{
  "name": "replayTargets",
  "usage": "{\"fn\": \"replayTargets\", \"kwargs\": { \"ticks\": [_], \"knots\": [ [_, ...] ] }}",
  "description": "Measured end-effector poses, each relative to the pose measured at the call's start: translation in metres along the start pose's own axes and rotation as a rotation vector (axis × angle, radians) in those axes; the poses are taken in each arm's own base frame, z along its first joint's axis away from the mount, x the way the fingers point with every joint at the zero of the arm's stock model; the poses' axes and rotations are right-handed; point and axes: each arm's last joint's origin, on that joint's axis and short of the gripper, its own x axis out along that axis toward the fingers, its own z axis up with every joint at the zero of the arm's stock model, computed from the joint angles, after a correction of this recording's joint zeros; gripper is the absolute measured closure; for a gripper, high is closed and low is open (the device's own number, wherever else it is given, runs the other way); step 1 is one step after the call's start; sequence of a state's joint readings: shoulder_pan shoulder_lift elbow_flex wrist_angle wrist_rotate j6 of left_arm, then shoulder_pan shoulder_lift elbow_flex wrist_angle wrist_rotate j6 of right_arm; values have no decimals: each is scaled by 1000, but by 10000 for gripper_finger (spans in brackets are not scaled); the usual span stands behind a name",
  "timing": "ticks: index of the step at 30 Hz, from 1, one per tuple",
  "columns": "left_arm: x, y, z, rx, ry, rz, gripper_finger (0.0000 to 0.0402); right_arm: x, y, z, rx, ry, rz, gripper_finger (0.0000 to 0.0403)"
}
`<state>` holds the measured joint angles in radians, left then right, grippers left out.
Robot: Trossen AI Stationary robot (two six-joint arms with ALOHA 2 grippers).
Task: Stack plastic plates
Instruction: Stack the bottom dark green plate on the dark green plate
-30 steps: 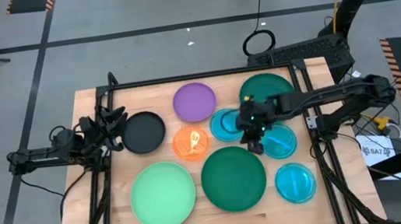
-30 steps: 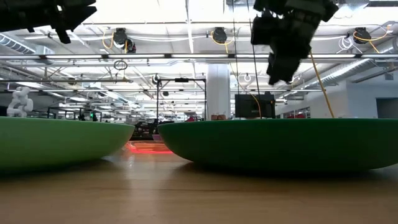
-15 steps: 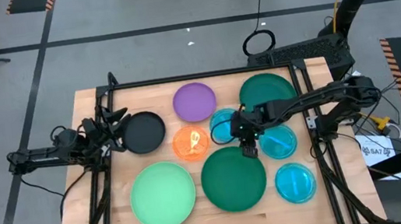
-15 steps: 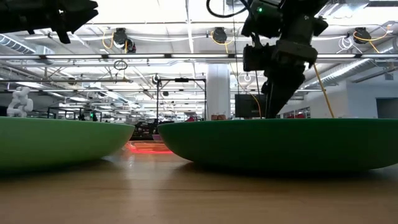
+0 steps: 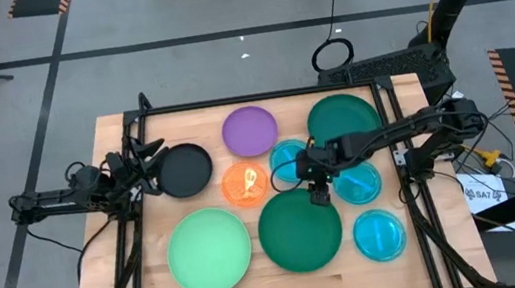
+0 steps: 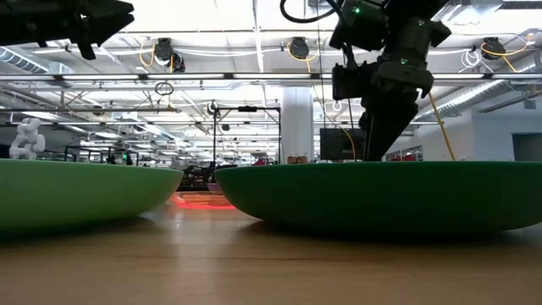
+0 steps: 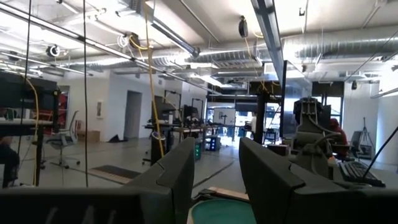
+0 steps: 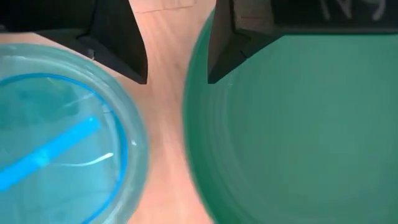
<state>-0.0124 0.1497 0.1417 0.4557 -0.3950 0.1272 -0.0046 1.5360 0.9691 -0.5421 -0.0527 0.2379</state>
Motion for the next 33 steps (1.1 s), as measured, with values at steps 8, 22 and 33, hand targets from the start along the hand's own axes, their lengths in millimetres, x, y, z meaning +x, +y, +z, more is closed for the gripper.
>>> {"fn": "replayTargets", "kwargs": {
  "ticks": [8,22,33],
  "knots": [
    [0,0,-1,3,7,0,270,0,4,-2,62,4,-27,245],
    [0,0,-1,3,8,1,270,26,12,-8,101,87,-64,245],
    [0,0,-1,2,9,7,270,38,11,-12,121,157,-57,269]
  ]
}}
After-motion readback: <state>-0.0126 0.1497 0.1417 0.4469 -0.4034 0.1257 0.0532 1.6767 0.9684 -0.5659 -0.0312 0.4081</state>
